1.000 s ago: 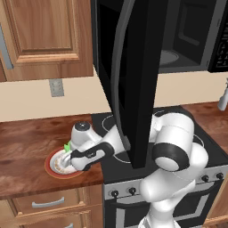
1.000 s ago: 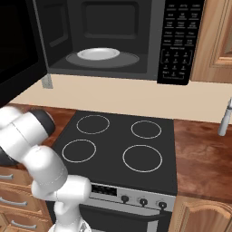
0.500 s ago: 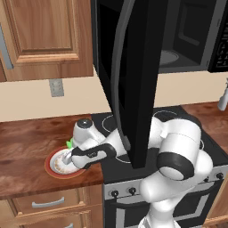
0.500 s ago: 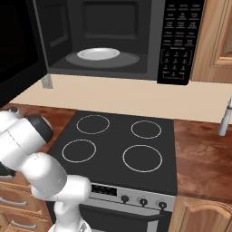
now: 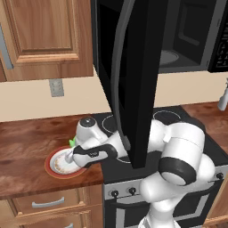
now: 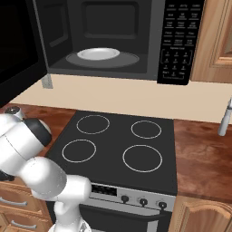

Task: Pick the corn from the counter and place it in the microwave. Then turn on the microwave.

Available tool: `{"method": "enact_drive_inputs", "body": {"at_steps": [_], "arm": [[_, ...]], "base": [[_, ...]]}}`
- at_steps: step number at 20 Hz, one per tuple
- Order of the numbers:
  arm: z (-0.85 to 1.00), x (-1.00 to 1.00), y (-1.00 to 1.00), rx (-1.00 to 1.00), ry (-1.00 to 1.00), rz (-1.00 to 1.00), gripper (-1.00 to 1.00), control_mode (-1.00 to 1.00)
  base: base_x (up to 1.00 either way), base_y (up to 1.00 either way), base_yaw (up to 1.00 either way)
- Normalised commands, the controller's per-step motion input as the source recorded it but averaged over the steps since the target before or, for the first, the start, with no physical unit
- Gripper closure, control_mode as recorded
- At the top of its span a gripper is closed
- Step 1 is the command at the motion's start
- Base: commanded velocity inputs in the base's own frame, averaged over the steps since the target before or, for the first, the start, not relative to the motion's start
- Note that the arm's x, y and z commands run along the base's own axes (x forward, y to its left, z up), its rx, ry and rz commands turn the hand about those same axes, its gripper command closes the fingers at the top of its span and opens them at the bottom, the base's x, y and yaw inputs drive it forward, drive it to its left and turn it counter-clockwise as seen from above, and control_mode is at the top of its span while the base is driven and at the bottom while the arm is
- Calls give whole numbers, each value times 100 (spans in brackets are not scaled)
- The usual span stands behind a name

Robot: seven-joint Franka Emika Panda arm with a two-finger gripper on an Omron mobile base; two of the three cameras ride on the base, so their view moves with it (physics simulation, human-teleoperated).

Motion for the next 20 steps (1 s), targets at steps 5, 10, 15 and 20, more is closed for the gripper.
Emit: {"method": "enact_drive_inputs", "body": {"at_steps": [5, 10, 15, 20], "arm": [[9, 0, -16, 0, 0, -1, 100, -100], [9, 1, -17, 0, 0, -1, 100, -100], [7, 0, -18, 0, 0, -1, 100, -100], [5, 0, -19, 0, 0, -1, 100, -100]], "base": [[0, 0, 0], [0, 0, 0], [0, 0, 0], [0, 0, 0]]}}
